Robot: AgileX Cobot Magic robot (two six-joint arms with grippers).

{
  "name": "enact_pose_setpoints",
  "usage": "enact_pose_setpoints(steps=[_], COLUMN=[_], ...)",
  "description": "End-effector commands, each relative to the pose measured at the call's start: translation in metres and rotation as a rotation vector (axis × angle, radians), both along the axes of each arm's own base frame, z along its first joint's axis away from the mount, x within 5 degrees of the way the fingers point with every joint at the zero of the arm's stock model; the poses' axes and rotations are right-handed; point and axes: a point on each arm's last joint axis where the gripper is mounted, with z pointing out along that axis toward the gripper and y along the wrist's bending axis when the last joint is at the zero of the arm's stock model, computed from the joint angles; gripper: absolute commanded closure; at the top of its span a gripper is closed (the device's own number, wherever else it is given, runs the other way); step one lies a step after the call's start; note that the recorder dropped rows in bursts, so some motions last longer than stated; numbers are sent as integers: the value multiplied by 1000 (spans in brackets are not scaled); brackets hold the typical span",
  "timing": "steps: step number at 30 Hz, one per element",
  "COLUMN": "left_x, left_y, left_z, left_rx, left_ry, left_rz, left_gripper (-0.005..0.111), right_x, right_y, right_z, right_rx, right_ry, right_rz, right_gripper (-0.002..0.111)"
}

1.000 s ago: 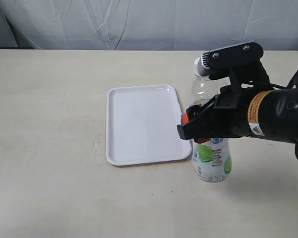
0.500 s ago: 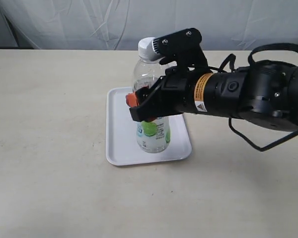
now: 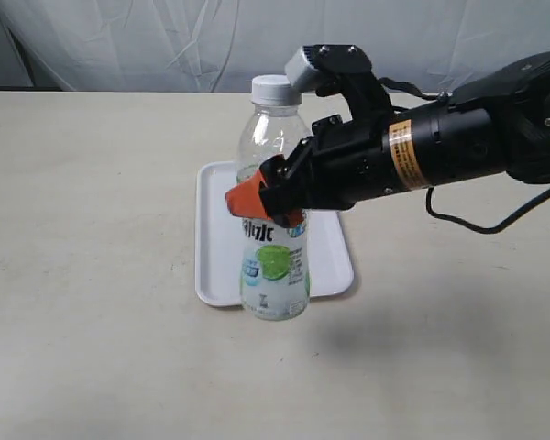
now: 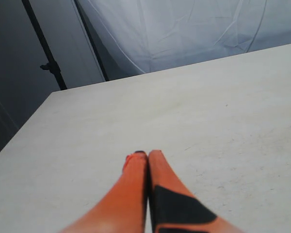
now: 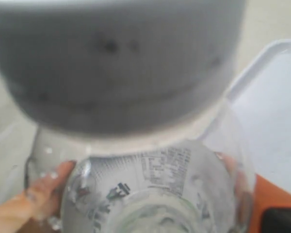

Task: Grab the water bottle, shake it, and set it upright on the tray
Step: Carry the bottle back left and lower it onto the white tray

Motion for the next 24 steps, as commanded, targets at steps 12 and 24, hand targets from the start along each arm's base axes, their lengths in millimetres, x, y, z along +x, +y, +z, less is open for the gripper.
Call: enact_pose_setpoints(steps=[12, 24], left_x=[0, 0], left_y=[0, 0], left_z=[1, 1], left_rx=[-2, -2], left_ry=[-15, -15], left_rz=[-1, -1], left_gripper=[107, 107], right_x=[35, 53], right_y=[6, 21], right_z=[-13, -63], right_rx=[45, 50], right_ry=[-384, -506], right_rz=[-198, -160], right_gripper=[109, 109])
